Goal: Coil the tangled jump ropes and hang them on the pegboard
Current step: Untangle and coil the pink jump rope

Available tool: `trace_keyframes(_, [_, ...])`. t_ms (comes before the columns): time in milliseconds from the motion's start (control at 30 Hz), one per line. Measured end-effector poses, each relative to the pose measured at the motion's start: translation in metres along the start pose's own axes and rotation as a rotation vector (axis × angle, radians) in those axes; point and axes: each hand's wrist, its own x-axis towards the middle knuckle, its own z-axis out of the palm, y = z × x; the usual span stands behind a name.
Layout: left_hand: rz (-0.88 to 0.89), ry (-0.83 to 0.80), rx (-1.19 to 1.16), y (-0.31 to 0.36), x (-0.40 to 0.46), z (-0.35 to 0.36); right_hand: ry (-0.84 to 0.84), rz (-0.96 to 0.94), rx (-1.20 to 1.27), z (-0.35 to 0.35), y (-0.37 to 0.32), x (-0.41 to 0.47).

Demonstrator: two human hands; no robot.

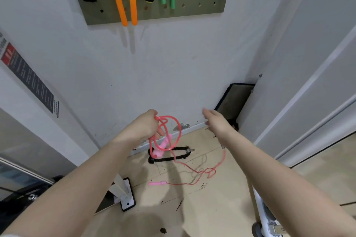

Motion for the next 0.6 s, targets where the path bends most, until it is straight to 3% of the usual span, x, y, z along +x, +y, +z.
trace_keyframes(133, [0.103, -0.109, -0.011, 0.019, -0.011, 0.007, -0.397, -0.250, 0.027, 0.023, -0.038, -0.043])
trace_keyframes(200, [0.209, -0.040, -0.008, 0.028, -0.014, 0.006, -0.517, -0.337, 0.012, 0.029, -0.043, -0.052])
trace_keyframes(267, [0.318, 0.116, 0.157, 0.032, -0.012, 0.004, -0.565, -0.326, 0.028, 0.031, -0.044, -0.055])
trace_keyframes(333, [0.348, 0.246, 0.218, 0.031, -0.010, -0.001, -0.515, -0.324, -0.021, 0.029, -0.048, -0.055])
trace_keyframes(433, [0.305, 0.235, 0.248, 0.022, -0.010, -0.006, -0.282, -0.326, -0.079, 0.017, -0.050, -0.049])
trace_keyframes(500, [0.188, 0.077, 0.138, 0.012, -0.008, -0.009, -0.168, -0.347, 0.018, 0.008, -0.050, -0.045])
trace_keyframes(600, [0.052, -0.312, -0.068, 0.004, -0.013, -0.010, -0.057, -0.384, 0.054, 0.002, -0.043, -0.039])
